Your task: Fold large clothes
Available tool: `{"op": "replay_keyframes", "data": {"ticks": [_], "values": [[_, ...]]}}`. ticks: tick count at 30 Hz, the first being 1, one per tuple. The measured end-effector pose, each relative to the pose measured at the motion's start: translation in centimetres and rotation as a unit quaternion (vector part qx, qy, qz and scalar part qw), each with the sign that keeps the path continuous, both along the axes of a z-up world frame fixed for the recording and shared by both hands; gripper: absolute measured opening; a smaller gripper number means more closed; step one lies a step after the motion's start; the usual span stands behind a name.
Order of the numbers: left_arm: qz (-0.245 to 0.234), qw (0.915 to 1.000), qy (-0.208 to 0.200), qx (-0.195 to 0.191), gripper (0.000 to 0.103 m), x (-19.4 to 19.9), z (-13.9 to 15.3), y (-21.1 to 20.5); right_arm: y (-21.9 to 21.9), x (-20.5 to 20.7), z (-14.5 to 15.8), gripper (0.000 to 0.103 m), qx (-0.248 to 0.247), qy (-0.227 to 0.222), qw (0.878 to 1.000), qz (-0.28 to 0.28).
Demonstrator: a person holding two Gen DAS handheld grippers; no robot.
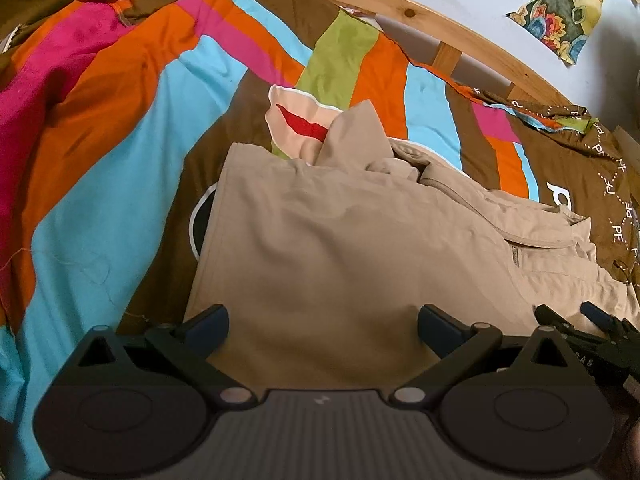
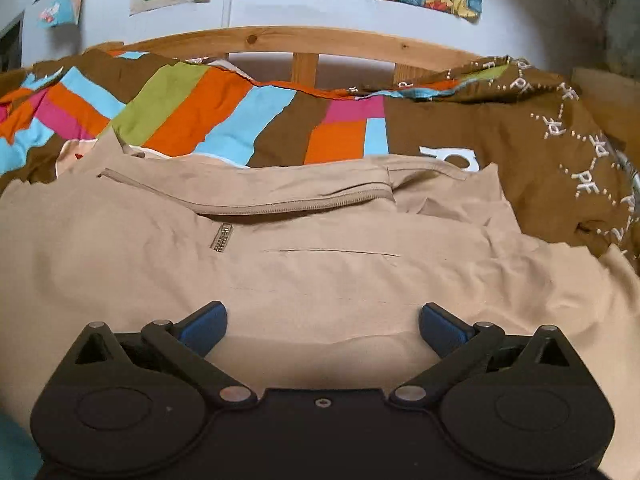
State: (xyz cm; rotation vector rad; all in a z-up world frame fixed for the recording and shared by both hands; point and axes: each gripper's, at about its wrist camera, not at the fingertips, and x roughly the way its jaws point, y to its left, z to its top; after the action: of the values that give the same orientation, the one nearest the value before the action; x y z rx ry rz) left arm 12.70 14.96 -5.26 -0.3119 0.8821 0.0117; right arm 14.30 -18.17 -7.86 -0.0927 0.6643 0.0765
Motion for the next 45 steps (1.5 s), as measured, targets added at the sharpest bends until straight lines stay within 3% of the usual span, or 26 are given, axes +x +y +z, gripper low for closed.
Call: {"op": "replay_keyframes", "data": {"ticks": [20, 22, 26, 28, 31, 38, 45], "values": [[0.003, 1.0, 0.008, -0.002, 0.103, -0.5, 0.5, -0.2, -0.1, -0.5, 0.0, 0.102, 0.003, -0.009, 1.0, 0.0], [-0.003, 0.9995, 0.022, -0.021, 0.102, -1.2, 1.1, 0.1, -0.2, -0.5, 0.0, 0.102, 0.004, -0.009, 1.0, 0.001], [0.023, 0.9932, 0.031, -0.11, 0.103, -3.6, 1.6, 1.4, -0.3, -0.5, 0.1, 0.102, 0.011, -0.01, 1.0, 0.002], [0.036, 0.9889, 0.05, -0.135, 0.103, -3.9, 0.9, 1.8, -0.3, -0.5, 0.1, 0.102, 0.012, -0.01, 1.0, 0.001], [0.068, 0.9815, 0.08, -0.16, 0.102, -3.9, -0.9, 2.6, -0.3, -0.5, 0.1, 0.102, 0.014, -0.011, 1.0, 0.001], [0.117, 0.9655, 0.065, -0.223, 0.102, -3.5, -2.4, 4.6, -0.4, -0.6, 0.1, 0.102, 0.016, -0.012, 1.0, 0.0], [0.144, 0.9561, 0.055, -0.249, 0.099, -3.0, -3.1, 4.9, -0.4, -0.6, 0.1, 0.102, 0.015, -0.012, 1.0, 0.0]]}}
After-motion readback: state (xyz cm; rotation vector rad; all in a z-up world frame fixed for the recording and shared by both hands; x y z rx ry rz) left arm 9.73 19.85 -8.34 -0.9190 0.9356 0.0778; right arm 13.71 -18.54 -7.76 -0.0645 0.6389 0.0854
